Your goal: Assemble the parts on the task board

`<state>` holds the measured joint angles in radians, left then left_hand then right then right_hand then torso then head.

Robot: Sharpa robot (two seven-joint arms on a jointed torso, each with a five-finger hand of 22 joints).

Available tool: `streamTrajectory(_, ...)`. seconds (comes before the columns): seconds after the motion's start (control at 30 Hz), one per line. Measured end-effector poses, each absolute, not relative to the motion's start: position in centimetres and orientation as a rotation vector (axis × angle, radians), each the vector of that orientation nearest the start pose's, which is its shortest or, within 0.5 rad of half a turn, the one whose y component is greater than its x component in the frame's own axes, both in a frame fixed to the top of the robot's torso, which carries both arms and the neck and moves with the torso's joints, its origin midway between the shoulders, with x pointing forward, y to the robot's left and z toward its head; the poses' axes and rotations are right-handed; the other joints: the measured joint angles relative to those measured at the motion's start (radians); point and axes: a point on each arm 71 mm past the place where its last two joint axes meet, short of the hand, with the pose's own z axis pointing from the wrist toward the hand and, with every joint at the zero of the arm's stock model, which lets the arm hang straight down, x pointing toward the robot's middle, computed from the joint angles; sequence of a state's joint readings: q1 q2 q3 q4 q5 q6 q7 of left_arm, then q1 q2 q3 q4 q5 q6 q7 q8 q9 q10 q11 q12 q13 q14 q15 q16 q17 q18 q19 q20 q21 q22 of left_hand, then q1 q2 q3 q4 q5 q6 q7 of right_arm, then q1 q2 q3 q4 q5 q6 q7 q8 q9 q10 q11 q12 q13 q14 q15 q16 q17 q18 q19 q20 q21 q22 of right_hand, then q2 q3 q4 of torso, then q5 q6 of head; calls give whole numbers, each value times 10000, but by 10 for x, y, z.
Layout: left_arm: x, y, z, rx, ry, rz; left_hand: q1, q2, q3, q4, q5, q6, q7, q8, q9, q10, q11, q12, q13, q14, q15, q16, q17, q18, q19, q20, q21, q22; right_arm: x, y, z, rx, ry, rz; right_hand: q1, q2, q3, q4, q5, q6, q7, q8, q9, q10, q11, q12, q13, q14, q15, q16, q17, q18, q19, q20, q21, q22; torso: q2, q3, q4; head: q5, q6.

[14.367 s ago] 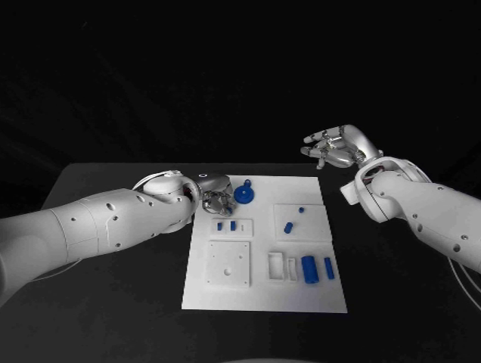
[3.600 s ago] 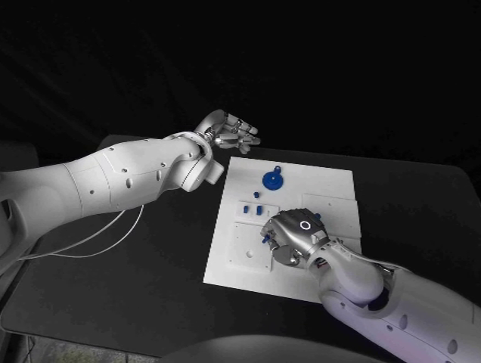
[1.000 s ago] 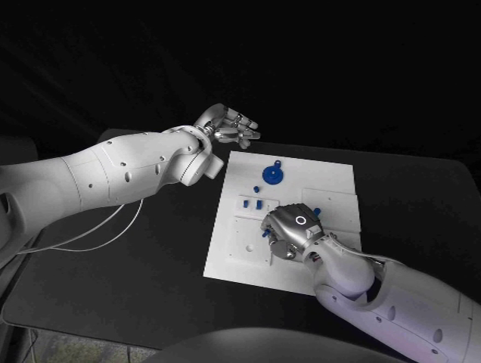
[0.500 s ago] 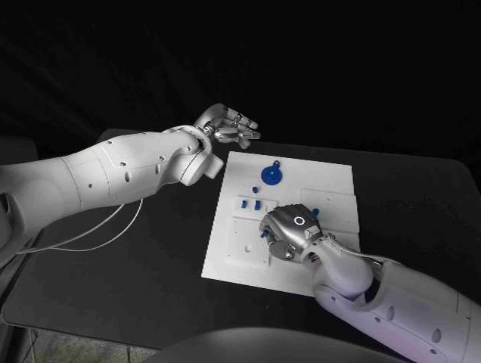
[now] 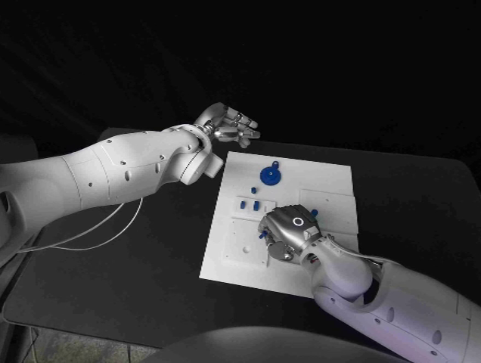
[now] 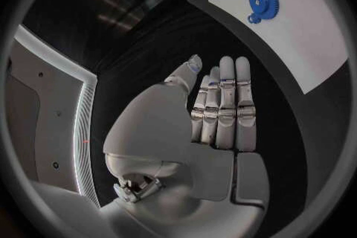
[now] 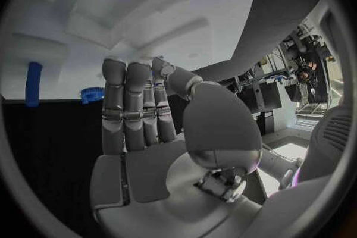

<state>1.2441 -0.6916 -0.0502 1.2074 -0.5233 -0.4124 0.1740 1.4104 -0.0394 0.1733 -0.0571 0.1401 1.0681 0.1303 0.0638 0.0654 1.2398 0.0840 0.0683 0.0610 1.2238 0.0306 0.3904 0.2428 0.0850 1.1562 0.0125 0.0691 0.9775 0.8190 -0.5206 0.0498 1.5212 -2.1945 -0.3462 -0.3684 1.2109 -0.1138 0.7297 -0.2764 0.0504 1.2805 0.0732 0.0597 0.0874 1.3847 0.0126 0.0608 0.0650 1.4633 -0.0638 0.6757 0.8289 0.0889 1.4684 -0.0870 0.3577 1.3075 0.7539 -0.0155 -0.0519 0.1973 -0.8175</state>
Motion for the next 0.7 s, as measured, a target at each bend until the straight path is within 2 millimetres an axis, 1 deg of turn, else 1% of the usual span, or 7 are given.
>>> streamTrajectory(0.2,551,229,-180,-7069,15192,-10409,0,0,0,0,0,0,0,0,0,0,0,0,0,0,0,0,0,1,0,0,0,0,387,-40,-290,-5451,15144,5900,0,0,-10,-11,0,-1,0,-20,8,0,0,0,2,1,1,0,-11,-34,0,0,-44,0,0,0,0,7,-9)
streamTrajectory(0.4,551,229,-180,-7072,15200,-10407,0,0,0,0,0,0,0,0,0,0,0,0,0,0,0,0,-1,1,0,0,0,1,385,-39,-290,-5473,15168,5951,0,0,-12,-11,137,-3,0,12,7,0,0,0,6,1,1,-1,-26,-39,0,0,-95,0,0,1,0,17,-23)
streamTrajectory(0.43,551,229,-180,-7072,15201,-10407,0,0,0,0,0,0,0,0,0,0,0,0,0,0,0,0,0,1,0,0,0,-2,385,-39,-290,-5471,15174,5963,-50,-50,-12,-12,157,-4,0,11,7,0,0,1,10,1,1,-1,-34,-39,0,0,-95,0,0,1,0,18,-26)
streamTrajectory(0.5,551,229,-180,-7073,15203,-10406,0,0,0,0,0,0,0,0,0,0,0,0,0,0,0,0,0,1,0,0,0,-24,385,-38,-290,-5462,15186,5993,-53,-53,-12,-12,195,-4,0,12,7,0,0,1,10,1,1,-1,-40,-39,0,0,-95,0,0,1,0,20,-27)
streamTrajectory(0.7,551,229,-180,-7077,15208,-10402,0,0,0,0,0,0,0,0,0,0,0,0,0,0,0,0,0,1,0,0,0,-25,383,-37,-289,-5424,15212,6094,-53,-53,-30,6,198,-5,-1,12,7,0,0,1,11,1,1,40,-55,-42,0,0,-119,0,-1,3,0,29,-33)
